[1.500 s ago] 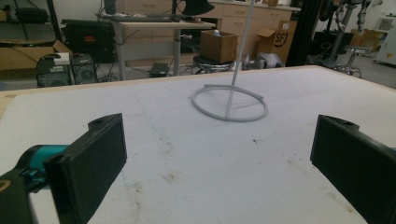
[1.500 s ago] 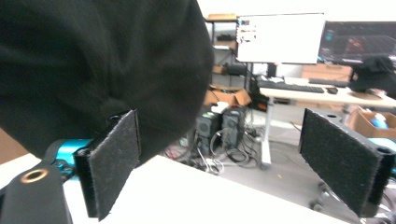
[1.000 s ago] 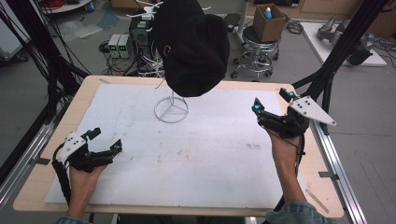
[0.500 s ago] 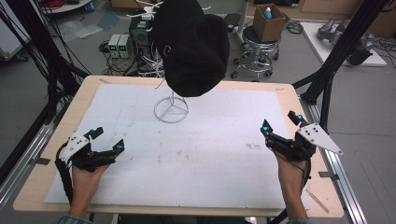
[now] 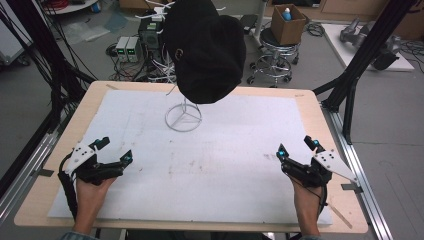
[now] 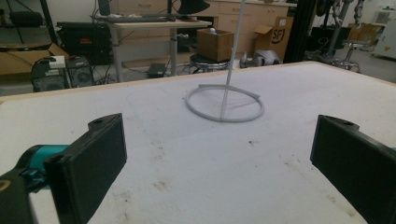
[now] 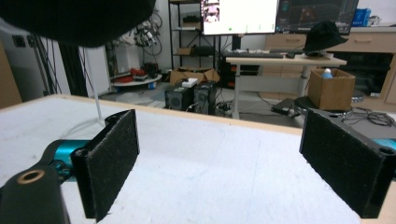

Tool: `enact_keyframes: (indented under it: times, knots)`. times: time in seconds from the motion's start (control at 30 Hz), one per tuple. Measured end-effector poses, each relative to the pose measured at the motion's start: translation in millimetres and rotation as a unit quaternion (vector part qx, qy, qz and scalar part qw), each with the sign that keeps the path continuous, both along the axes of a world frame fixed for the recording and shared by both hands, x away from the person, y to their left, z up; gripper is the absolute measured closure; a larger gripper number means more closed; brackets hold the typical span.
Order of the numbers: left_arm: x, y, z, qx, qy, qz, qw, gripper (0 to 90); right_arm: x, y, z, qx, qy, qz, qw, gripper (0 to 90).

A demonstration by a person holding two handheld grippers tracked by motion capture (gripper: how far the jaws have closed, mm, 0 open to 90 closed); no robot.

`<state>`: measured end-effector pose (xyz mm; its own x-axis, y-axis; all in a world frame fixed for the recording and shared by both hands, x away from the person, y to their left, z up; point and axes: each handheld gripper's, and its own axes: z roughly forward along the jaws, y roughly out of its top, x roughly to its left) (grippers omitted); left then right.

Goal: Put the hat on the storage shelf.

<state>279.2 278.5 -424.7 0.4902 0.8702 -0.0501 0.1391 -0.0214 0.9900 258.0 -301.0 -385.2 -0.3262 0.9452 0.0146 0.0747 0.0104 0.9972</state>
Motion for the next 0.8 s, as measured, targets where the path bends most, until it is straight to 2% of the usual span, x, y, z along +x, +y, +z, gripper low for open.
enact_keyframes:
  times: [0.27, 0.4, 0.43, 0.53, 0.8]
  knots:
    - [-0.4, 1.5, -0.3, -0.001, -0.001, 0.003, 1.0, 3.9, -0.3, 1.2, -14.2, -0.001, 0.009, 0.004, 1.0, 11.1]
    - [-0.6, 1.6, -0.2, -0.001, -0.002, 0.003, 1.0, 3.9, 1.3, 2.7, -24.3, -0.005, 0.031, 0.005, 0.9995, 11.1]
    - [-0.8, 1.8, -0.2, 0.0, -0.001, 0.003, 1.0, 4.0, 3.5, 4.0, -26.7, -0.005, 0.053, 0.006, 0.9985, 11.1]
    - [-0.9, 2.1, -0.2, 0.0, -0.001, 0.003, 1.0, 3.9, 4.8, 4.9, -27.9, -0.004, 0.063, 0.007, 0.998, 11.1]
    - [-0.4, 1.4, -0.3, 0.002, -0.001, 0.002, 1.0, 4.0, 4.6, 4.5, -27.9, -0.003, 0.065, 0.005, 0.9979, 11.1]
